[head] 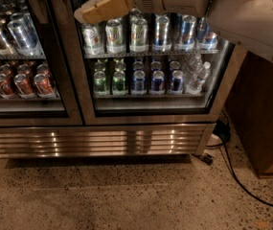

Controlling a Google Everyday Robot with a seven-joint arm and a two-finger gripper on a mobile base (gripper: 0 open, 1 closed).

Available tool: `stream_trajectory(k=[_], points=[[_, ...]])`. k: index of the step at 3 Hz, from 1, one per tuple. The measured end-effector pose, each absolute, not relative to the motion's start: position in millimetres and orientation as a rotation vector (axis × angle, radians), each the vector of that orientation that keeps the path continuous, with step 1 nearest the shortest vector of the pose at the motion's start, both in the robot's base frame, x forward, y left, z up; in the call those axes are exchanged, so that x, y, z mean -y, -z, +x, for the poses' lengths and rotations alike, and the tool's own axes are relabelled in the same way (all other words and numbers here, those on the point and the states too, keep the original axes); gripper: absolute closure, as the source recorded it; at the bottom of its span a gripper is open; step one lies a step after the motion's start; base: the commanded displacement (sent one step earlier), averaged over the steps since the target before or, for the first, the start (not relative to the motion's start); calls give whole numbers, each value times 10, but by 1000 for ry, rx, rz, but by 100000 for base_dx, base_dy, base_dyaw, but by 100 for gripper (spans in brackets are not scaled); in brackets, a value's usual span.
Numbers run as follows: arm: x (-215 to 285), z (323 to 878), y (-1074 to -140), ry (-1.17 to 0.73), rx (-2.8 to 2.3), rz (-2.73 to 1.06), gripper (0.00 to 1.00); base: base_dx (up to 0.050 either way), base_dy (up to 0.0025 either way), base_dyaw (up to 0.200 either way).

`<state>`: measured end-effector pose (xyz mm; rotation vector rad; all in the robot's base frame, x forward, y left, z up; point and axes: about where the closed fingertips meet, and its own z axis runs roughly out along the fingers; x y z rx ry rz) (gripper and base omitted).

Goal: Open right fridge door

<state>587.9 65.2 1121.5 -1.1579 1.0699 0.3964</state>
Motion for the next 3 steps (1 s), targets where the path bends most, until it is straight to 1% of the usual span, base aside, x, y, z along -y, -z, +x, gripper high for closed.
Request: stream_trajectory(k=[1,2,3], points=[[-705,5892,-11429,-382,-1047,-1223,0,0,0,0],[-824,5780,-11874,-346,-967,-1339,0,0,0,0],[-1018,5551,-12132,-265,-833,-1544,0,0,0,0]])
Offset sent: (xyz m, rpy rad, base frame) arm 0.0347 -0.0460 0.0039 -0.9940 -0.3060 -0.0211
